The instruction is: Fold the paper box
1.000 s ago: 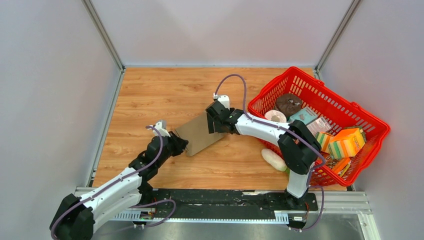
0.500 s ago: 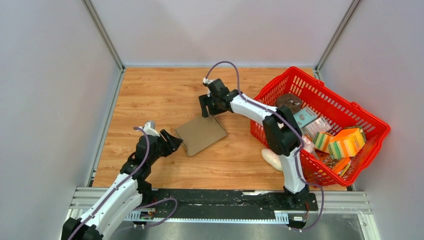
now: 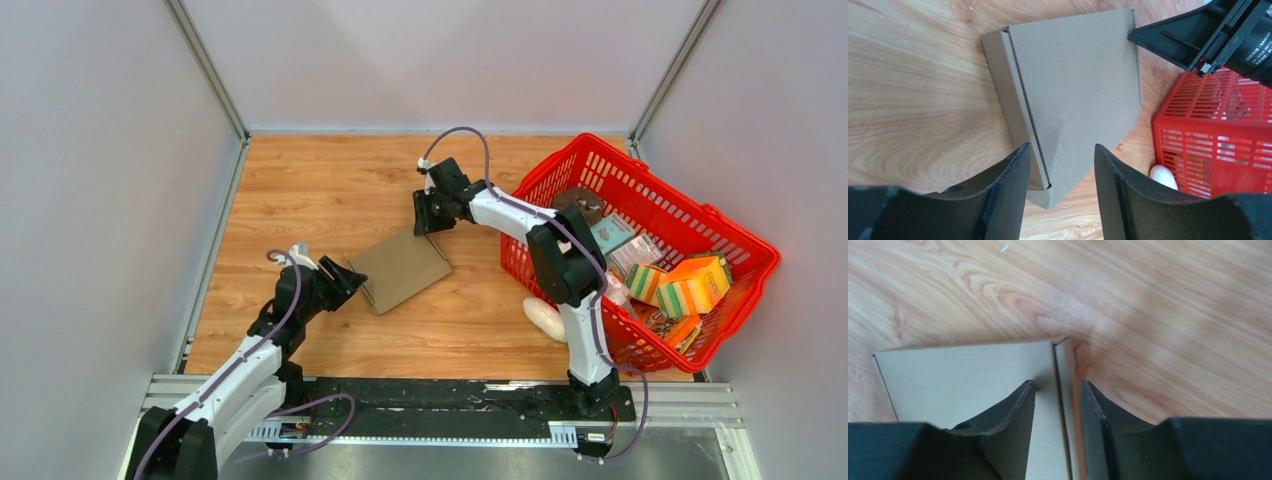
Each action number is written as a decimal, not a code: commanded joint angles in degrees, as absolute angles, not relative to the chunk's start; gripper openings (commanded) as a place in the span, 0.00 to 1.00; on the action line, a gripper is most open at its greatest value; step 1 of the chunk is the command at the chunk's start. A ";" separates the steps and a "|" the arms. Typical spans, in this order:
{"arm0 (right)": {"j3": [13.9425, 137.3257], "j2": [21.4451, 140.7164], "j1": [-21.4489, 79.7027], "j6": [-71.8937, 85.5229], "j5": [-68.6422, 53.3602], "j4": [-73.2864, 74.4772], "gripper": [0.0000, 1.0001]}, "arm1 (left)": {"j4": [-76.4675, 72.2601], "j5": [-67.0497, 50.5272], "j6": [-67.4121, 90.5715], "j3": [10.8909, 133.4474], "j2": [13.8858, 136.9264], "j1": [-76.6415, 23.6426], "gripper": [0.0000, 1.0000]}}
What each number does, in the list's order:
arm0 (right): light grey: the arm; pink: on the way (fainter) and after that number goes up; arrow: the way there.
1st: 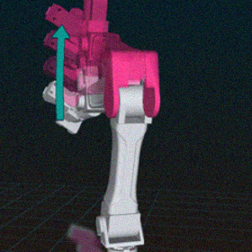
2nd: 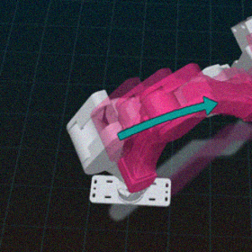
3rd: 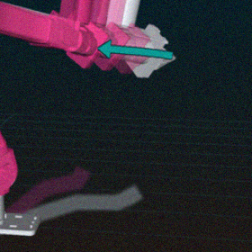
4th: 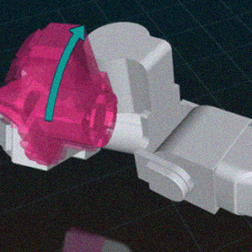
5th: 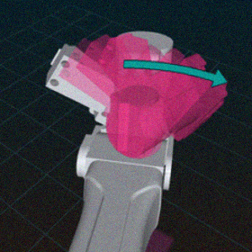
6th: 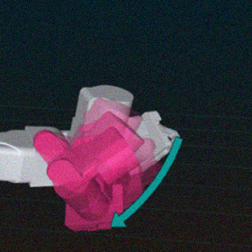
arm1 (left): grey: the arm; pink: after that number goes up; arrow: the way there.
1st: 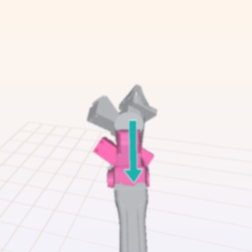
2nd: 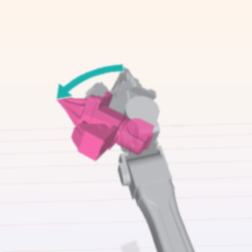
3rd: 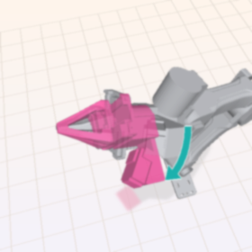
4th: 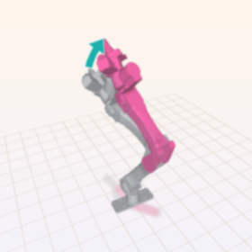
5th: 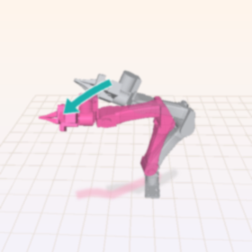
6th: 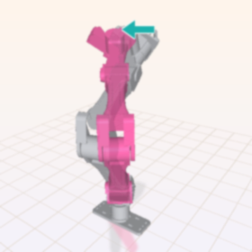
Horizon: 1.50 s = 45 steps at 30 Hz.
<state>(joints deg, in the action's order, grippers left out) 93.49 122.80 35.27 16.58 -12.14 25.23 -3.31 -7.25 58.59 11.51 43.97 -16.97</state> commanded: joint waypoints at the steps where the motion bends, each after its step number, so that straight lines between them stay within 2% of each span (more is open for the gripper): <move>1: 91.94 122.43 33.49 18.63 -14.24 21.71 0.39 | -9.84 -4.13 62.66 8.62 42.98 -16.61 0.59; 6: 91.41 122.69 33.40 19.07 -13.71 21.18 0.28 | -10.98 -3.87 63.71 7.66 42.72 -16.61 0.61; 7: 91.75 122.78 33.40 19.25 -13.01 21.62 0.26 | -11.86 -3.52 64.33 6.95 42.28 -16.61 0.66; 10: 92.11 123.31 33.31 19.51 -10.56 22.67 0.19 | -13.10 -0.53 67.14 4.84 39.73 -16.61 0.68; 19: 92.02 123.31 32.78 19.60 -6.77 23.99 0.05 | -11.95 -1.32 67.15 6.15 42.62 -16.61 0.71; 26: 92.11 123.49 32.34 19.86 -7.21 24.17 0.03 | -21.51 -5.18 67.06 7.12 52.01 -16.61 0.73; 34: 92.20 123.57 32.26 20.04 -8.35 23.82 0.03 | -33.90 -8.61 68.64 7.56 60.11 -16.96 0.71; 45: 92.46 124.01 32.26 20.13 -8.26 23.73 0.03 | -35.60 -5.45 70.66 7.56 63.81 -19.86 0.68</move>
<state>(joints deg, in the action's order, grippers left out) 93.03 122.78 33.87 20.10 -9.50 23.27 -31.62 -6.76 69.19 5.76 62.87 -18.74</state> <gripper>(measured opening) 0.036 0.678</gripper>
